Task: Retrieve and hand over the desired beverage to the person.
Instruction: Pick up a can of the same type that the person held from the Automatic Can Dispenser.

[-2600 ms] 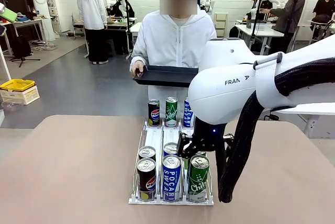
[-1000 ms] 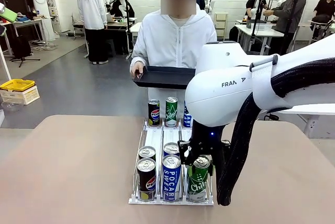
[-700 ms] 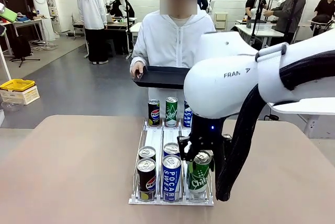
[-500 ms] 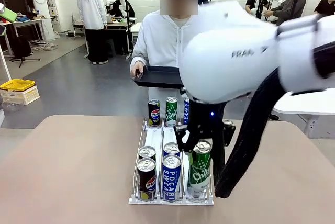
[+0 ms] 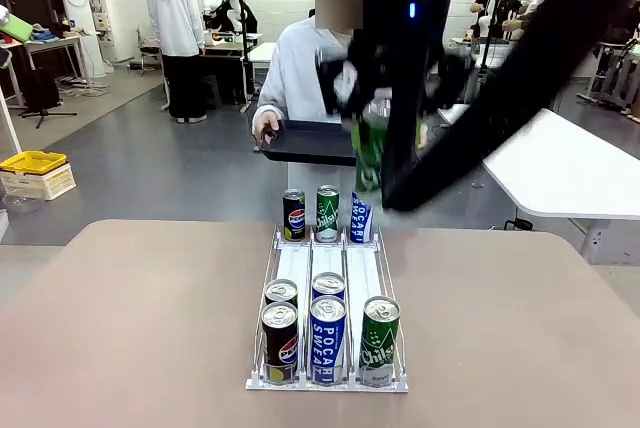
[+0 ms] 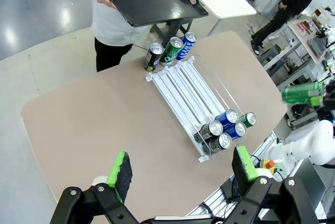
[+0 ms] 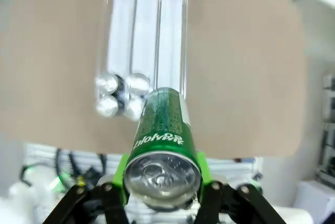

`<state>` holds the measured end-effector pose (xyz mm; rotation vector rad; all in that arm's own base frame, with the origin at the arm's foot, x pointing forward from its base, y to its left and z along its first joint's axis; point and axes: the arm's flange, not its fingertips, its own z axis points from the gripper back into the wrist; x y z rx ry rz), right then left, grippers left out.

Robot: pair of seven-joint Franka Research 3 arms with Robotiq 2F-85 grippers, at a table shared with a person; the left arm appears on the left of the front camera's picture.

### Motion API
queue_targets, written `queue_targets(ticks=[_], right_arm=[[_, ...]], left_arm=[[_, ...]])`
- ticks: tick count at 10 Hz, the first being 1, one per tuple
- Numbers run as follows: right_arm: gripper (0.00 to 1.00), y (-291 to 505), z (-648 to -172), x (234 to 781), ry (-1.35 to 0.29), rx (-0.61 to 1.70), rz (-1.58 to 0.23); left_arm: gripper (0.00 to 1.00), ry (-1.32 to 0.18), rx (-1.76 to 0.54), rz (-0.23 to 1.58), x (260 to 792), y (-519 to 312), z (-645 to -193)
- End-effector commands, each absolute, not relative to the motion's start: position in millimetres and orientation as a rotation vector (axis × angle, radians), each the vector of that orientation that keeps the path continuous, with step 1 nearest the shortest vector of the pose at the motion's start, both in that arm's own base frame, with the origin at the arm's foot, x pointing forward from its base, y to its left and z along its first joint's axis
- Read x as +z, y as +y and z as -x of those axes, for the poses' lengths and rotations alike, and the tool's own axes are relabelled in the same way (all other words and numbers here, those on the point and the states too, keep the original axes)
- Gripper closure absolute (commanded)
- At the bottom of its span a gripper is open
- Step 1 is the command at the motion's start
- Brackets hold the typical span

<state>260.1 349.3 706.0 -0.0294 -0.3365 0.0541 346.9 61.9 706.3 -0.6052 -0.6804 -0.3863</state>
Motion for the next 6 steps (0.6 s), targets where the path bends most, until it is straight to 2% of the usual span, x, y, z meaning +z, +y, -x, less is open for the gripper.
queue_targets(ticks=[1, 6], right_arm=[[0.45, 361.7, -296.2, 731.3, -0.333, -0.016, 0.007], [0.45, 325.7, -386.1, 726.3, -0.175, -0.064, -0.124]], left_arm=[[0.00, -0.682, -0.400, 0.609, 706.0, 63.1, -346.0], [0.00, -0.682, -0.400, 0.609, 706.0, 63.1, -346.0]])
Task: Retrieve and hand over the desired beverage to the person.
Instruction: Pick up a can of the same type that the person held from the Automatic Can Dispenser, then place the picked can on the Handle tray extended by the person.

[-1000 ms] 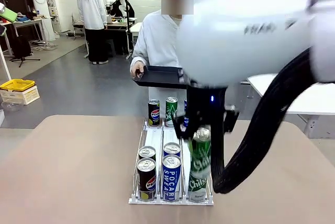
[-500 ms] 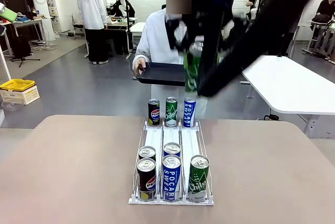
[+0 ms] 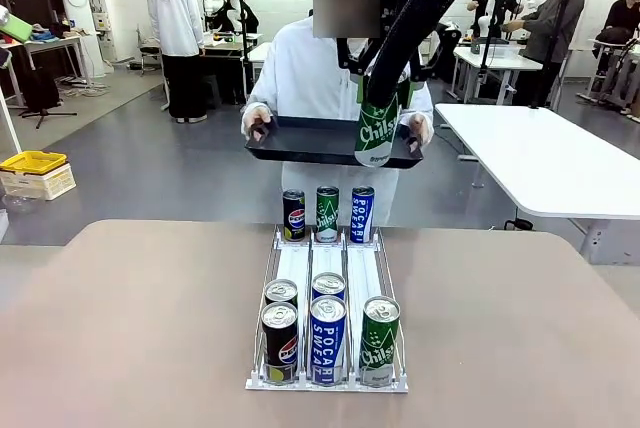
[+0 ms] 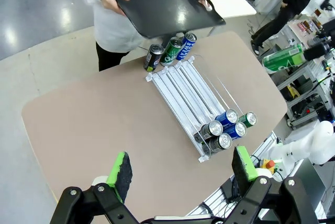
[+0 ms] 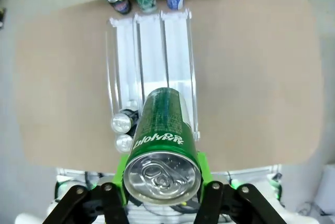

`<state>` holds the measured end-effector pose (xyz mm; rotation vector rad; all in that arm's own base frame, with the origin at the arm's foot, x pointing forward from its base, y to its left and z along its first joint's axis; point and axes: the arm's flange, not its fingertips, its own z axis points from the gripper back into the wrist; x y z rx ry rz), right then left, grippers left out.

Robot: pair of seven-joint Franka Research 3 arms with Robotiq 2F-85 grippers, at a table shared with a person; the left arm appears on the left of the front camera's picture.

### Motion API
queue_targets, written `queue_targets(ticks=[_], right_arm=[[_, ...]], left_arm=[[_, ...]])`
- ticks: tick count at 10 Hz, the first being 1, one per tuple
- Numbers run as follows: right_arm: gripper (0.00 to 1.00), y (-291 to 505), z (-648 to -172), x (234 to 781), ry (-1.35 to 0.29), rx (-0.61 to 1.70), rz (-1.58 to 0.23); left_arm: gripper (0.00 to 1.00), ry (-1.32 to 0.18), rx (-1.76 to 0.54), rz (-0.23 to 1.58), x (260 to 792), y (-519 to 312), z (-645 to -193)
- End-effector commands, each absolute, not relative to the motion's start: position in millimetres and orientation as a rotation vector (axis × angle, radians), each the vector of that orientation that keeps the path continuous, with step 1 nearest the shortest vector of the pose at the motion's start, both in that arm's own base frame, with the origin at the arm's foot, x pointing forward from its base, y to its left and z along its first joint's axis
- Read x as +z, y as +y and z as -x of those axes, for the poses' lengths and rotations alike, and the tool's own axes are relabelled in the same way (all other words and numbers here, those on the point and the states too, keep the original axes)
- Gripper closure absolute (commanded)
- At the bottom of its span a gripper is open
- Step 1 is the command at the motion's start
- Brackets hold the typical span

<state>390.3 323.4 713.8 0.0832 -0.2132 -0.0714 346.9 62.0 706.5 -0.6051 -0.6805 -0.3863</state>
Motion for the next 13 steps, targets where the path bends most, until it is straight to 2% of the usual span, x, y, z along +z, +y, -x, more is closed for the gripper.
queue_targets(ticks=[1, 3, 13], right_arm=[[0.45, 324.8, -398.4, 719.1, -0.145, -0.056, -0.136], [0.45, 324.0, -413.9, 708.9, -0.128, -0.030, -0.132], [0.45, 321.5, -408.9, 704.6, -0.162, -0.079, -0.113]], left_arm=[[0.00, -0.682, -0.400, 0.609, 706.0, 63.1, -346.0], [0.00, -0.682, -0.400, 0.609, 706.0, 63.1, -346.0], [0.00, -0.682, -0.400, 0.609, 706.0, 63.1, -346.0]])
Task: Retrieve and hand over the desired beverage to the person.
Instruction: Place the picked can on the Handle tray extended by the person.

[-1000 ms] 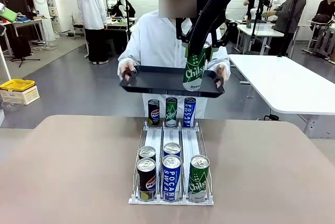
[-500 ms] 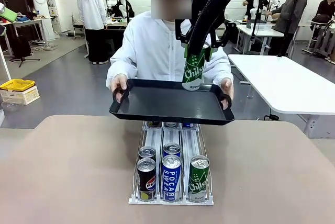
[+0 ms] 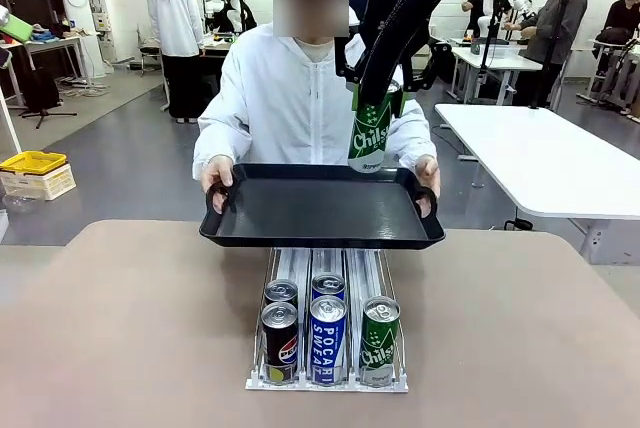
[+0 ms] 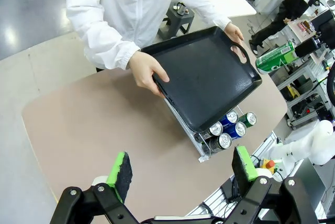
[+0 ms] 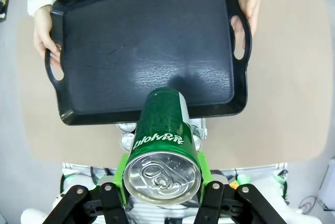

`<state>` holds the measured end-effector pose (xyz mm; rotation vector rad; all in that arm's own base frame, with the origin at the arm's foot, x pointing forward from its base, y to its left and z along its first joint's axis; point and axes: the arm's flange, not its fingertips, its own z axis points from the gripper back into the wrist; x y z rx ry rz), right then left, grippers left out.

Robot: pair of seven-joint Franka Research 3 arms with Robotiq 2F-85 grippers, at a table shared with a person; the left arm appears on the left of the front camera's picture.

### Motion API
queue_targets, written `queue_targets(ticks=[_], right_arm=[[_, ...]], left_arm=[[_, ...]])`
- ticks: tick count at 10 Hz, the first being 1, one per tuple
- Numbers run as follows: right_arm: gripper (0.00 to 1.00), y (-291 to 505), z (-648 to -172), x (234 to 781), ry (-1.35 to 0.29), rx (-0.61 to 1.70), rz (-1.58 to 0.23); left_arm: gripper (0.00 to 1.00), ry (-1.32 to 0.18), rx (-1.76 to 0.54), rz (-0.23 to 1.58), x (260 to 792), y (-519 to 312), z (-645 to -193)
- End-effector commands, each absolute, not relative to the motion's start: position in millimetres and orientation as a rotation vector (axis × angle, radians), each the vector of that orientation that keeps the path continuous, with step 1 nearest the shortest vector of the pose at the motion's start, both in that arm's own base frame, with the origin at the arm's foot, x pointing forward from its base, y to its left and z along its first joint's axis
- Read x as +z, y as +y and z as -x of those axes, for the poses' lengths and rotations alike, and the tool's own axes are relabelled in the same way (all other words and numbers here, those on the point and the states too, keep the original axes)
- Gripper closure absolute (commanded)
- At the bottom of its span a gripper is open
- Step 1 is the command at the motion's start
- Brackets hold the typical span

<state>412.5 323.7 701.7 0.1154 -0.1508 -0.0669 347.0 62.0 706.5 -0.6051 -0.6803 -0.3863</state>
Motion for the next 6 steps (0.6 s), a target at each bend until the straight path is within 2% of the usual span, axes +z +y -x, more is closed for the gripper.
queue_targets(ticks=[1, 6], right_arm=[[0.45, 321.5, -408.9, 704.6, -0.162, -0.079, -0.113], [0.45, 321.5, -408.9, 704.6, -0.162, -0.079, -0.113]], left_arm=[[0.00, -0.682, -0.400, 0.609, 706.0, 63.1, -346.0], [0.00, -0.682, -0.400, 0.609, 706.0, 63.1, -346.0]])
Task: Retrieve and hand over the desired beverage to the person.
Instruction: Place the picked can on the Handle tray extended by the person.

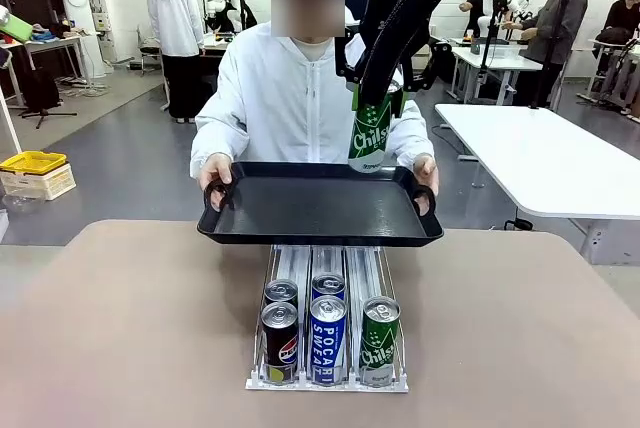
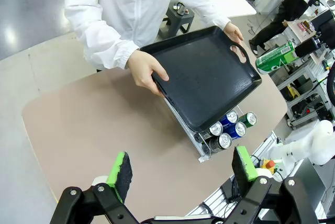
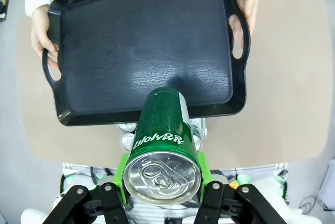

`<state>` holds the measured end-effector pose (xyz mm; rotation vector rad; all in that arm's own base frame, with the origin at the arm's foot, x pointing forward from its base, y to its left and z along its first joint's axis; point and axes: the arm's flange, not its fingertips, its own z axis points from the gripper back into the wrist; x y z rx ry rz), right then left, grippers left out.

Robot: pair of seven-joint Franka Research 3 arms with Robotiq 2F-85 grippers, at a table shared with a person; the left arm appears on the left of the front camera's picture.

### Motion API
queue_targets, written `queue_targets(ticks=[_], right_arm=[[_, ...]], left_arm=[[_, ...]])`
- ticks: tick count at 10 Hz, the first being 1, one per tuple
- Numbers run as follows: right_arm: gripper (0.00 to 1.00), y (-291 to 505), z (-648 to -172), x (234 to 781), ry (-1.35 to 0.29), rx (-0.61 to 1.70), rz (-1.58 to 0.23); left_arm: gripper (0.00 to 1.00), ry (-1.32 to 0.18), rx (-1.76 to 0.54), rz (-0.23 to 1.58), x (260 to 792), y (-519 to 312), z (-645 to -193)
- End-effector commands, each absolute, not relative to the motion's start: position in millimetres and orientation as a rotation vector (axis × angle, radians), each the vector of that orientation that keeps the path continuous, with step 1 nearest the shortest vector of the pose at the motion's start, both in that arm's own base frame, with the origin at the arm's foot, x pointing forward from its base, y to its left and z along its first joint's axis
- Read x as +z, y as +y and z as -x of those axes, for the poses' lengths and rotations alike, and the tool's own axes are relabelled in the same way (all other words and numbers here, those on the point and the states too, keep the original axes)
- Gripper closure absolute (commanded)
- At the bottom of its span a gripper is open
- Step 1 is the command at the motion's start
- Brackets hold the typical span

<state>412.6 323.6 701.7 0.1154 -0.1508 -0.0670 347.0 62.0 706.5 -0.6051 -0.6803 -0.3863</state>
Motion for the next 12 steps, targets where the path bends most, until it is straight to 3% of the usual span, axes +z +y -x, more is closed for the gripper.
queue_targets(ticks=[1, 9, 12], right_arm=[[0.45, 321.5, -408.9, 704.6, -0.162, -0.079, -0.113], [0.45, 321.5, -408.9, 704.6, -0.162, -0.079, -0.113], [0.42, 318.7, -448.2, 692.9, -0.046, -0.109, -0.089]], left_arm=[[0.00, -0.682, -0.400, 0.609, 706.0, 63.1, -346.0], [0.00, -0.682, -0.400, 0.609, 706.0, 63.1, -346.0], [0.00, -0.682, -0.400, 0.609, 706.0, 63.1, -346.0]])
